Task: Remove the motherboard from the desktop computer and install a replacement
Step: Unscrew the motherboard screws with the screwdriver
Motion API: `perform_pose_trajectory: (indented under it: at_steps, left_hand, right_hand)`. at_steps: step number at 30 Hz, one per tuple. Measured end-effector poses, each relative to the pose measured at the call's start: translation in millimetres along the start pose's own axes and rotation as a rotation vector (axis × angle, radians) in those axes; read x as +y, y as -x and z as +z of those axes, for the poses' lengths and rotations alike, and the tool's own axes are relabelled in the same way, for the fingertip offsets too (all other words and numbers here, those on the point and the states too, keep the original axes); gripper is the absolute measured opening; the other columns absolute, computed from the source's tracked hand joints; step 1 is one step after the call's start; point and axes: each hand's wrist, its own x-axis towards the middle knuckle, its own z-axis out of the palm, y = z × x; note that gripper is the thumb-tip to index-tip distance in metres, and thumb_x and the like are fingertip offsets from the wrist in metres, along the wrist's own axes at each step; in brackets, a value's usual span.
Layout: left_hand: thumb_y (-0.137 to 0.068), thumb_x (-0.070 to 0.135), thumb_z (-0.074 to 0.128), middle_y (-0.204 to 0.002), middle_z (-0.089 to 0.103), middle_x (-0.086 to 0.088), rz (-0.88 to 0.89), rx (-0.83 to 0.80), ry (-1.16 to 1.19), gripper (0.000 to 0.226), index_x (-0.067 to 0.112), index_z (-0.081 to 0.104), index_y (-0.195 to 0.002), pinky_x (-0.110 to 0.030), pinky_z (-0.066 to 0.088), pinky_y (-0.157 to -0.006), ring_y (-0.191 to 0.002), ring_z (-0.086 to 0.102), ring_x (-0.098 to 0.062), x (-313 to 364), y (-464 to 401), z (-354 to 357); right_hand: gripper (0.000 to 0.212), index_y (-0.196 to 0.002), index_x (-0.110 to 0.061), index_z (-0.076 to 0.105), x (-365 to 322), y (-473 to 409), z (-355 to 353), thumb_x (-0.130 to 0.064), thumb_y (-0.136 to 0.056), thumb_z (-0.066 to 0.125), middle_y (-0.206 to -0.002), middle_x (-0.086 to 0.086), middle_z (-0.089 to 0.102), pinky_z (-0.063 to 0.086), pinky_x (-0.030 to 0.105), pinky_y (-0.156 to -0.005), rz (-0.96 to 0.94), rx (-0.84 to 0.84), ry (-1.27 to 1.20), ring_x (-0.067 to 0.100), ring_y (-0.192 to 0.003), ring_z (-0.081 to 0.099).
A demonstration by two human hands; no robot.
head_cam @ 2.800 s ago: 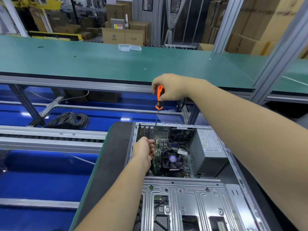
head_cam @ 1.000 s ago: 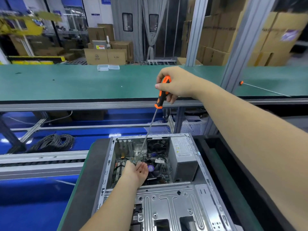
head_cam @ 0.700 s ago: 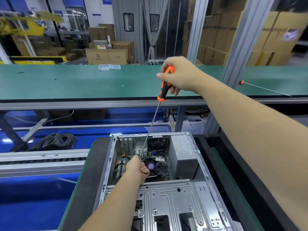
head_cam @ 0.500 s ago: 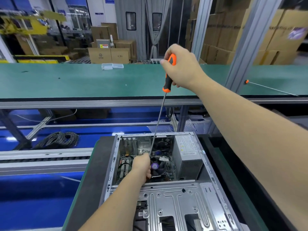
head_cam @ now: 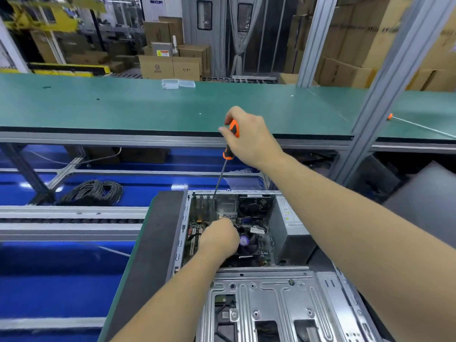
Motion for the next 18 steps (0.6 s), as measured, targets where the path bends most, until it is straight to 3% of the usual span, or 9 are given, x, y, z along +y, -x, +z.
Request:
perform_pose_trajectory:
  at_steps: [3,6,8,10,13,16,18]
  left_hand:
    - [-0.096,0.024,0.048,-0.116,0.061,-0.012,0.119,-0.005,-0.524,0.028,0.012,0.062,-0.117,-0.041,0.044,-0.089,-0.109,0.059,-0.032,-7,-3,4]
    - [-0.096,0.028,0.048,-0.132,0.055,-0.014,0.120,-0.050,-0.759,0.037,0.015,0.059,-0.129,-0.045,0.037,-0.102,-0.121,0.051,-0.034,-20,-11,12]
    - [-0.096,0.026,0.047,-0.134,0.055,-0.014,0.120,-0.119,-0.759,0.038,0.014,0.058,-0.130,-0.046,0.036,-0.103,-0.123,0.051,-0.034,-21,-14,17]
    - [-0.094,0.021,0.047,-0.129,0.059,-0.012,0.108,-0.210,-0.685,0.032,0.014,0.060,-0.122,-0.045,0.038,-0.099,-0.118,0.055,-0.033,-21,-17,18]
    - [-0.091,0.012,0.047,-0.114,0.066,-0.009,0.056,-0.334,-0.519,0.018,0.014,0.060,-0.103,-0.040,0.045,-0.081,-0.098,0.061,-0.030,-22,-19,16]
    - [-0.089,0.011,0.047,-0.111,0.066,-0.008,0.054,-0.318,-0.522,0.019,0.014,0.060,-0.102,-0.042,0.044,-0.081,-0.098,0.061,-0.030,-23,-20,17]
    - [-0.087,0.007,0.046,-0.099,0.064,-0.007,0.052,-0.366,-0.511,0.012,0.010,0.058,-0.090,-0.041,0.045,-0.079,-0.090,0.060,-0.030,-25,-22,17]
  right_hand:
    - [0.017,-0.100,-0.010,0.055,5,7,16,-0.026,-0.098,0.059,-0.078,0.000,0.059,0.047,0.035,-0.068,0.021,-0.051,-0.008,0.017,-0.070,0.057]
    - [0.016,-0.097,-0.011,0.055,10,13,31,-0.027,-0.098,0.060,-0.075,-0.003,0.059,0.042,0.028,-0.062,0.052,-0.105,-0.021,0.008,-0.064,0.057]
    - [0.017,-0.095,-0.012,0.054,12,16,38,-0.028,-0.099,0.059,-0.076,-0.003,0.058,0.041,0.027,-0.061,0.053,-0.138,0.001,0.005,-0.063,0.056]
    - [0.017,-0.096,-0.011,0.054,12,15,40,-0.027,-0.099,0.058,-0.081,0.001,0.059,0.046,0.033,-0.066,0.045,-0.153,0.020,0.015,-0.071,0.059]
    - [0.017,-0.097,-0.009,0.054,12,9,35,-0.026,-0.100,0.055,-0.086,0.006,0.061,0.050,0.042,-0.076,0.028,-0.175,0.076,0.028,-0.083,0.060]
    - [0.017,-0.098,-0.009,0.053,12,5,34,-0.025,-0.101,0.053,-0.088,0.006,0.059,0.049,0.043,-0.077,0.017,-0.194,0.114,0.029,-0.085,0.057]
    - [0.016,-0.099,-0.008,0.053,12,5,35,-0.024,-0.101,0.053,-0.088,0.005,0.057,0.048,0.043,-0.078,0.010,-0.193,0.127,0.028,-0.085,0.056]
